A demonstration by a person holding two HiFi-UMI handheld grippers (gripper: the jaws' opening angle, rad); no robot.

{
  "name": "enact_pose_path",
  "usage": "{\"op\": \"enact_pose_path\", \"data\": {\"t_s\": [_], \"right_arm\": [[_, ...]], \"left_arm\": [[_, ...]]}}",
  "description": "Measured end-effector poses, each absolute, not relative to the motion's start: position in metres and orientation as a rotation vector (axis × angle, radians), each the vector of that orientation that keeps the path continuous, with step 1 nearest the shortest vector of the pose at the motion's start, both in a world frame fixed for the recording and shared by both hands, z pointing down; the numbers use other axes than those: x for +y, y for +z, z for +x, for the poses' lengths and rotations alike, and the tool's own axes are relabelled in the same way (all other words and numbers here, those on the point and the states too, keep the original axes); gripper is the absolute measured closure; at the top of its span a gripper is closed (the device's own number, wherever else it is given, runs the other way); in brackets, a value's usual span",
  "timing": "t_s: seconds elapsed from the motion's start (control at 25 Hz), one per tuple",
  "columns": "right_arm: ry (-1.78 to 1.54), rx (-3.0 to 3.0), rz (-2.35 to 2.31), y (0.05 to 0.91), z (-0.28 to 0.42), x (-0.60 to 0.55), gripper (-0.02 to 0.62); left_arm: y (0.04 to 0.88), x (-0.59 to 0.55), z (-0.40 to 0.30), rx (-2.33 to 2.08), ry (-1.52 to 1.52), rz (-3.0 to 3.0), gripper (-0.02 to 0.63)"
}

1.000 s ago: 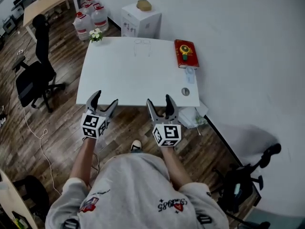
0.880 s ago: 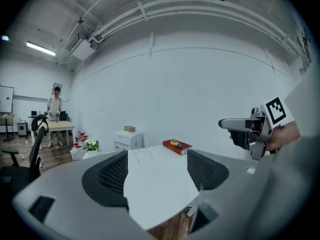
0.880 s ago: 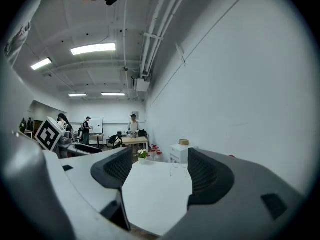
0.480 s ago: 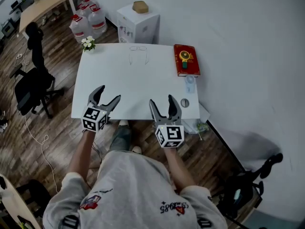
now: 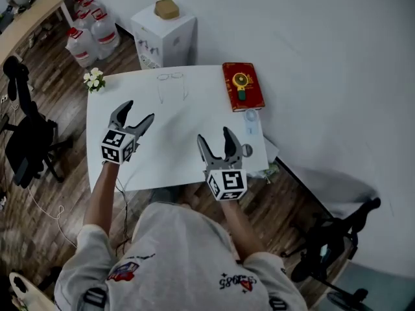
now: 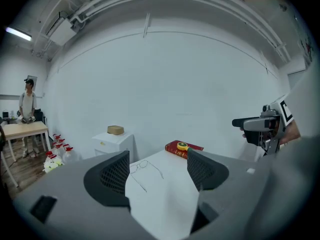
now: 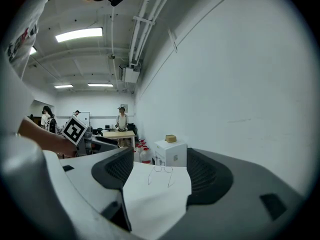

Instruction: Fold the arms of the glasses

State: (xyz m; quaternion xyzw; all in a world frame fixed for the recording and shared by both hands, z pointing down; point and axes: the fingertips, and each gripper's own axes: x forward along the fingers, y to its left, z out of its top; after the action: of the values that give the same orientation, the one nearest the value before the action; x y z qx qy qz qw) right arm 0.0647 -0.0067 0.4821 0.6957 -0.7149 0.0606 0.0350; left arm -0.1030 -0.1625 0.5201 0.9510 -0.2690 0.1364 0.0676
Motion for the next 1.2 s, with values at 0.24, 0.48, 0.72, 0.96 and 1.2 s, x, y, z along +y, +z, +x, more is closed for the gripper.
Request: {"op": "enact_pose_path", "data": {"t_s": [0.24, 0.48, 0.72, 0.96, 1.2], "right_arm": [[0.244, -2.145, 2.130, 0.507, 0.073, -0.069, 0.279], [0.338, -2.111, 2.101, 0.537, 0.074, -0.132, 0.282], [0.410, -2.081, 2.101, 0.573, 0.076, -0.178, 0.285], [0.427, -2.049, 2.079, 0.601, 0.079, -0.210, 0.285], [0.565, -1.978, 2.063, 0.624, 0.081, -0.229, 0.288]], "left_arm": [[0.548, -0.232, -0.068, -0.634, 0.478, 2.871, 0.250], [0.582, -0.299, -0.035, -0.425, 0.555, 2.883, 0.250], [0.614, -0.363, -0.008, -0.250, 0.541, 2.825, 0.253], [0.650, -0.399, 0.020, -0.033, 0.598, 2.783, 0.265], [0.695, -0.425, 0.046, 0.097, 0.729, 2.721, 0.291]]}}
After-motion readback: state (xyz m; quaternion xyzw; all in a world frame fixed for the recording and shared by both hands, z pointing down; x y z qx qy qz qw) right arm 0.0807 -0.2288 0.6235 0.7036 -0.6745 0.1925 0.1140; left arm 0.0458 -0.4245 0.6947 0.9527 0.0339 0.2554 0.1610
